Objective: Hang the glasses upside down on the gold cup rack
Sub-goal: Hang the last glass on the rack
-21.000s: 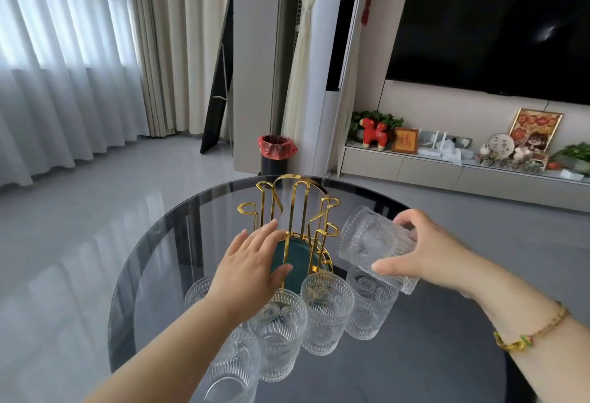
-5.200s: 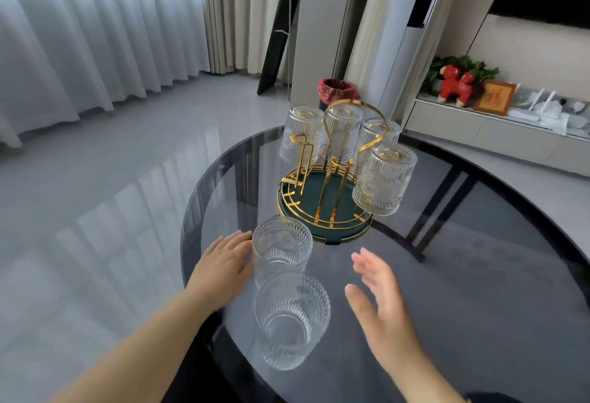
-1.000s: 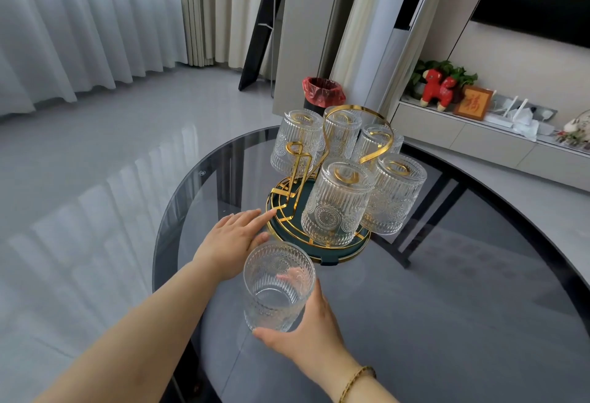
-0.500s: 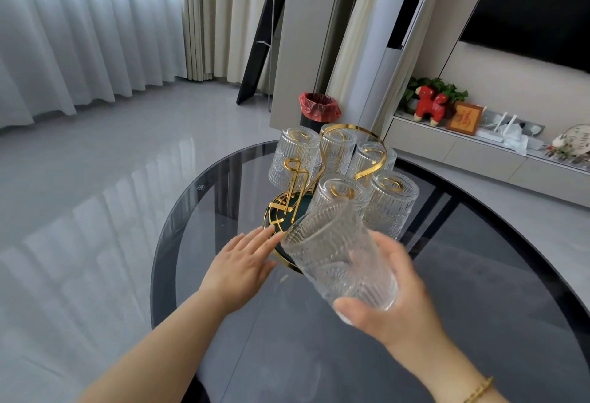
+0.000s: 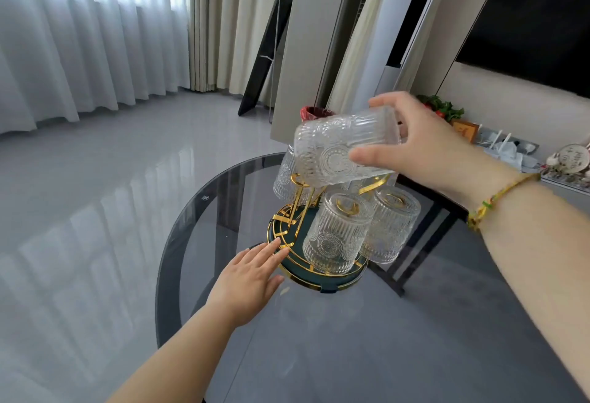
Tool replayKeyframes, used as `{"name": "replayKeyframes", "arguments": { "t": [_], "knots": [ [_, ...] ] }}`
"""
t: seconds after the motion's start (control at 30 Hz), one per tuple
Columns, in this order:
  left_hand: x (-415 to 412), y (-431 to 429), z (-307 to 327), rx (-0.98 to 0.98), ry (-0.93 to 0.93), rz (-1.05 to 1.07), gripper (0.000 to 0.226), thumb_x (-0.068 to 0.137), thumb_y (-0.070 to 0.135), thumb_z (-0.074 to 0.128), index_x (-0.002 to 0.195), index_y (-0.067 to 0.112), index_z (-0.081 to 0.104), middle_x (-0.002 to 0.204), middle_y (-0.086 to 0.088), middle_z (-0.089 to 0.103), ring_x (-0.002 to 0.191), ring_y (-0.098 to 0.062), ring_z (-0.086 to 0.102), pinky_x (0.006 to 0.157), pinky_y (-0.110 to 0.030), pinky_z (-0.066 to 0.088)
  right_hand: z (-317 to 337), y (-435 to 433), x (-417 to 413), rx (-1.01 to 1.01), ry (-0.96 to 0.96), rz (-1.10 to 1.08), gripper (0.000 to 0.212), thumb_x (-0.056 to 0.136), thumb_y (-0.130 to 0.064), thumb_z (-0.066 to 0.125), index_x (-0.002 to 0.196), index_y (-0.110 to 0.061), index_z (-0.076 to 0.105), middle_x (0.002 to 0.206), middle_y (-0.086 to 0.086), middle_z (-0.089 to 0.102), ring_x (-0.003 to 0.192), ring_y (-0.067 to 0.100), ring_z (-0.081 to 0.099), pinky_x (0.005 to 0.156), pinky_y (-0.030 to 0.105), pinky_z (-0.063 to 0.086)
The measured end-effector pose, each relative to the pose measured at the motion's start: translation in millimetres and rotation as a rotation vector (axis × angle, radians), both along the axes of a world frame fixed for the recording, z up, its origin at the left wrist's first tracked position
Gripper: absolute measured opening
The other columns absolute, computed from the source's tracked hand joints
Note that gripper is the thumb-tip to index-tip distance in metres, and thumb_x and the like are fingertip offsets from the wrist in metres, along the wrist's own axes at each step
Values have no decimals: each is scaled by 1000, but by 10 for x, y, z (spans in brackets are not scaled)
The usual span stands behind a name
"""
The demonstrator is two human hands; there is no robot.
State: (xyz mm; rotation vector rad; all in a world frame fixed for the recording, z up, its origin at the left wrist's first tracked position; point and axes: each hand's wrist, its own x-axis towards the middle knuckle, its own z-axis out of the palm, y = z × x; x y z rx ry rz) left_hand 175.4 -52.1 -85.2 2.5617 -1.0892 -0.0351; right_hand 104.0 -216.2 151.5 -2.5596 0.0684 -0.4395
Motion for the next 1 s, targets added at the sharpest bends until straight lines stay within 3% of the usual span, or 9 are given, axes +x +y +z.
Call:
{"name": "replayKeyframes", "arguments": {
  "t": [0.13,0.23,0.43,0.67,0.73,0.9,1.0],
  "knots": [
    [10,-9,-5,3,19,6,111,39,70,-43,137,37,-2,154,8,2,141,-14,4,115,-32,4,57,66,269,-169,143,50,75,65,-39,72,126,-24,32,132,1,42,102,5,34,78,14,30],
    [26,-9,-18,0,12,-3,111,40,70,-43,137,37,0,154,8,2,141,-14,6,115,-32,5,56,151,445,-226,201,66,74,65,-37,72,126,-23,33,134,4,42,103,11,39,81,23,32],
    [44,-4,-48,-6,-4,-13,107,43,69,-42,137,38,0,154,9,3,140,-13,8,115,-32,6,-102,207,688,-330,308,90,78,66,-36,72,130,-21,30,138,7,40,121,24,41,86,26,32],
    [75,-18,-87,-17,-36,-32,50,89,47,4,138,35,6,153,8,9,139,-12,13,115,-31,11,-383,293,821,-445,368,74,82,67,-38,71,133,-20,27,139,12,35,126,32,31,101,40,33],
    [82,-17,-95,-19,-48,-37,46,94,41,18,138,35,7,153,8,10,139,-12,14,115,-31,11,-436,322,838,-468,389,88,83,67,-37,71,134,-20,26,141,11,34,127,32,30,102,40,32],
    [88,-16,-115,-22,-47,-45,46,94,41,21,138,34,8,153,7,10,139,-14,15,115,-32,12,-575,337,868,-489,412,106,83,66,-34,72,134,-17,27,144,9,33,131,29,28,106,39,29],
    [84,-7,-116,-25,-45,-49,48,91,45,11,138,34,9,153,7,10,139,-15,16,115,-32,13,-644,332,867,-484,432,101,83,68,-34,71,134,-17,26,143,9,34,130,29,29,105,40,31]
  ]
}}
